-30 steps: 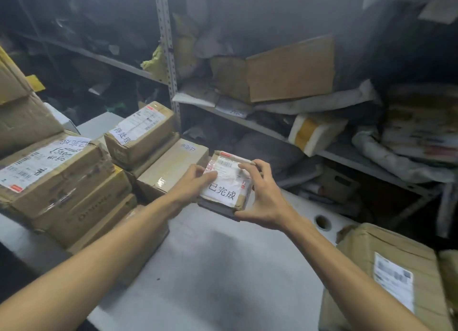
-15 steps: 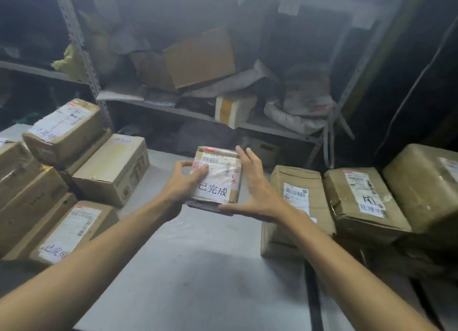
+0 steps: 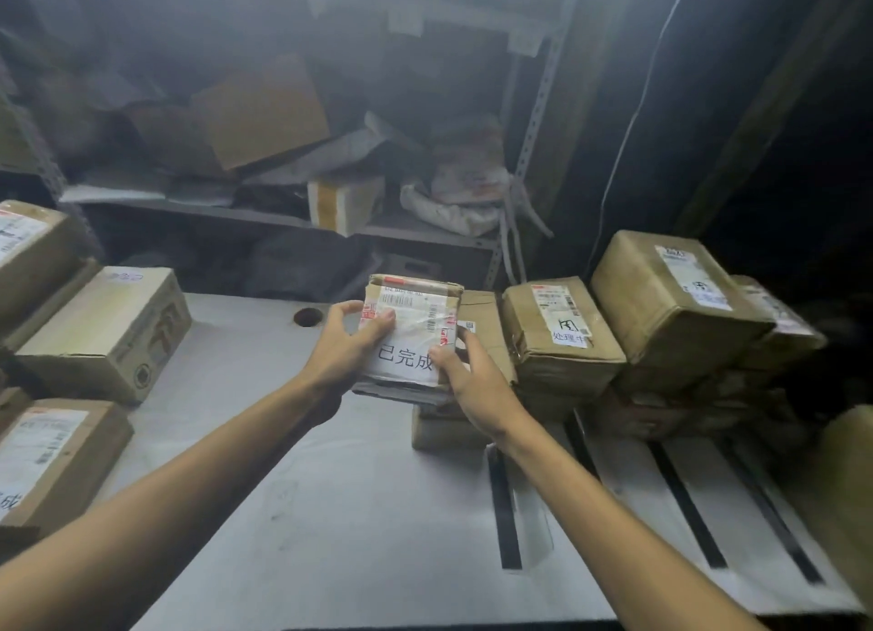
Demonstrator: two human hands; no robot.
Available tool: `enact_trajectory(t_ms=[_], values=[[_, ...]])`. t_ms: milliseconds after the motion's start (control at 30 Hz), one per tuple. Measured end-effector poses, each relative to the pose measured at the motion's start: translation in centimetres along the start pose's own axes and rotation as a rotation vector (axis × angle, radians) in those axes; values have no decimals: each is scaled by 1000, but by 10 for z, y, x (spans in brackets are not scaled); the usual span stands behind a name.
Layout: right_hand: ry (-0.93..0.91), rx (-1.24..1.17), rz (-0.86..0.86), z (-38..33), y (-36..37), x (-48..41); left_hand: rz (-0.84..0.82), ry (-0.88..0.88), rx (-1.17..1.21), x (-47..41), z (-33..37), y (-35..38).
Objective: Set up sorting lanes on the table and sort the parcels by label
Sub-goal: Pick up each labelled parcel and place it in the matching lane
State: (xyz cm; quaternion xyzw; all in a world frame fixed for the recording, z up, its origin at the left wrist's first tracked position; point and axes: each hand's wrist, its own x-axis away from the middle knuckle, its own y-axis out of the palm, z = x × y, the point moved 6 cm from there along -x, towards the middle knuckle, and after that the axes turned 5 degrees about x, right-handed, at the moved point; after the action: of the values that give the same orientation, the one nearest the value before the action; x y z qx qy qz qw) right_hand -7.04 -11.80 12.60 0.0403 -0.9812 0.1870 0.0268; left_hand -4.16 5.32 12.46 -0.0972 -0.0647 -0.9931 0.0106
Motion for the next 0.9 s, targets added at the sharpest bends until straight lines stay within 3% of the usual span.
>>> enact_trajectory(t_ms=[533, 900], values=[[22, 11, 71, 58, -173, 15, -1, 11, -33, 5, -15, 184], [-3, -11, 108, 67, -241, -3, -29, 51, -90, -23, -6, 250]])
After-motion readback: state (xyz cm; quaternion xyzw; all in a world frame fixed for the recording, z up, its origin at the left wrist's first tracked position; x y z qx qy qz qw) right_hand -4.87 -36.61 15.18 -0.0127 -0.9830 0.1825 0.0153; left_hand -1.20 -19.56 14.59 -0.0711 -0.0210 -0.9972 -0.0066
